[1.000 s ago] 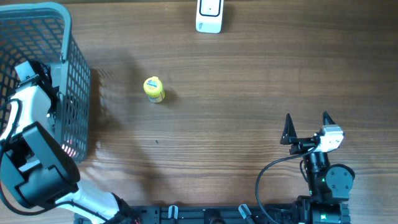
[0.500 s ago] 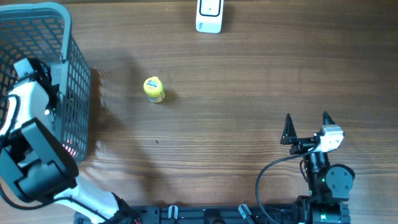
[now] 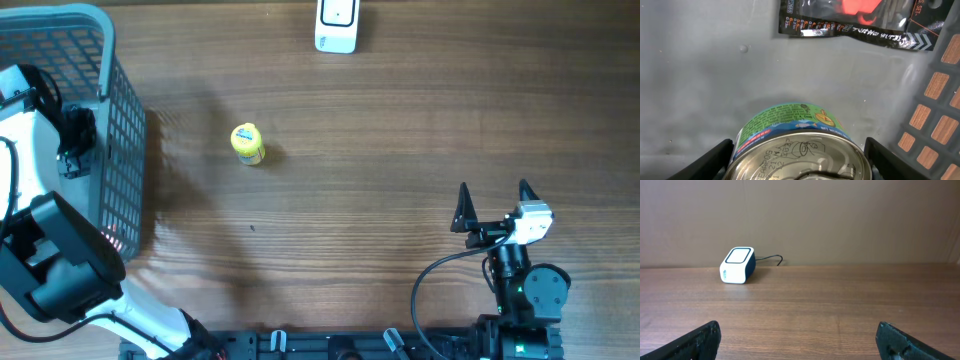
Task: Scan the item barcode
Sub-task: 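Grasp the silver can by its rim with the left gripper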
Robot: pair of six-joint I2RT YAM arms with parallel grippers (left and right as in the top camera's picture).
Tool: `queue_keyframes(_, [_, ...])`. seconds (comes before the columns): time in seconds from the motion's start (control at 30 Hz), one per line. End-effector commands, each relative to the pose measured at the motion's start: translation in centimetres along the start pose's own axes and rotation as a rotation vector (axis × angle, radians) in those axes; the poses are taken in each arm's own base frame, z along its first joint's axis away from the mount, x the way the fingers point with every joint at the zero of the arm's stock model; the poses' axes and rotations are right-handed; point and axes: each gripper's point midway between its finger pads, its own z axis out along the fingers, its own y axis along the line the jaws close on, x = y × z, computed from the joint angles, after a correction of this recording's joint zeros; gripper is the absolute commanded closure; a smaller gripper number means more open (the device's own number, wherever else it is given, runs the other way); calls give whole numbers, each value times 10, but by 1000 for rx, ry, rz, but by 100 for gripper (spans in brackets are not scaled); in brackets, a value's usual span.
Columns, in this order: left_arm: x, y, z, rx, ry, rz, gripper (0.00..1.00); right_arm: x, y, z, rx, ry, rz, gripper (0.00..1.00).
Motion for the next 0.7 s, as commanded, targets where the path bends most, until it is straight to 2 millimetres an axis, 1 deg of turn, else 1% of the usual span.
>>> queue_keyframes(0.0, [1,-12,-18,53,-5,25,48,-2,-3,0,14,-10,11,0])
queue_keyframes(0.13, [0,-16,-30,83,-13,25,48,-2,-3,0,14,-10,11,0])
queue_keyframes(0.27, [-1,-20,-46,123,-23,26,48,-2,-3,0,14,-10,11,0])
queue_keyframes(0.47, [-2,-27,-83,218,-46,27,47,-2,-3,0,14,-10,11,0])
queue_keyframes(0.67, [-3,-31,-130,331,-74,28,46,-2,-3,0,14,-10,11,0])
